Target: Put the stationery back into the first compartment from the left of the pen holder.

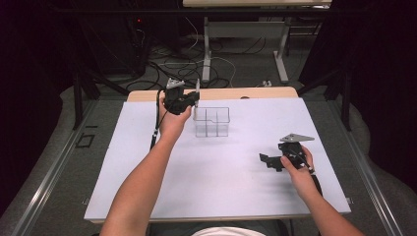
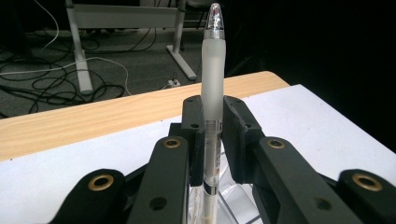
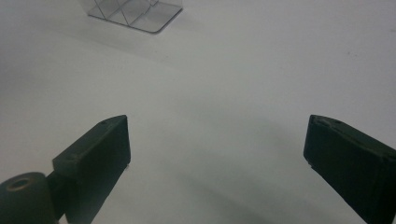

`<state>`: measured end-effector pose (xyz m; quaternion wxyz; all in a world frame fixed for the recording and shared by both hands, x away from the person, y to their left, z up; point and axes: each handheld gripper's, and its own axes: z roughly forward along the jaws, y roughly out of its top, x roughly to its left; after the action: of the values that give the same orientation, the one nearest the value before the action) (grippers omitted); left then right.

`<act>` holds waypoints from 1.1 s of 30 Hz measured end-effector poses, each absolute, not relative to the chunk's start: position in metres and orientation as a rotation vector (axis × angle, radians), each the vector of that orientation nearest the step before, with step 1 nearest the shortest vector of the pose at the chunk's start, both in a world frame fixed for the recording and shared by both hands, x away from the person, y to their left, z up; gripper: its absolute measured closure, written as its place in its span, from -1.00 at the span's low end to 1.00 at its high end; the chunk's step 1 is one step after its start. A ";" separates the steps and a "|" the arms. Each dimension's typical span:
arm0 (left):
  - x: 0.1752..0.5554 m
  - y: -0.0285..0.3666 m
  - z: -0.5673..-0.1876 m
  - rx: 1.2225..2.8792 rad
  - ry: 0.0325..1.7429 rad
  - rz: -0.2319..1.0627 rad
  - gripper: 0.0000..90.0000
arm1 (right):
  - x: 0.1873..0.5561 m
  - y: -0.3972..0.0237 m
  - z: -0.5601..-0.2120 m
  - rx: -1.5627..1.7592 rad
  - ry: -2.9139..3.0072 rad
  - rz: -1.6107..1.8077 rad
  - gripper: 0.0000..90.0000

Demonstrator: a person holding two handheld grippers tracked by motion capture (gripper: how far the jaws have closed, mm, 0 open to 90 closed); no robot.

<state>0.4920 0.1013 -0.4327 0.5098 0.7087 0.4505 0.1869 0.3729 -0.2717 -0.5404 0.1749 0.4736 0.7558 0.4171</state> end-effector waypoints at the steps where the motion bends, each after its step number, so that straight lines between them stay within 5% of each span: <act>1: 0.492 0.100 -0.433 1.708 1.086 0.448 0.77 | 0.373 -0.272 -0.540 1.341 2.145 1.181 -0.84; 33: 0.498 0.091 -0.438 1.676 1.080 0.505 0.77 | 0.372 -0.271 -0.542 1.341 2.159 1.181 -0.82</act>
<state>0.4978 0.0912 -0.4377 0.5163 0.6978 0.4497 0.2103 0.3725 -0.2706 -0.5417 0.1684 0.4717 0.7593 0.4154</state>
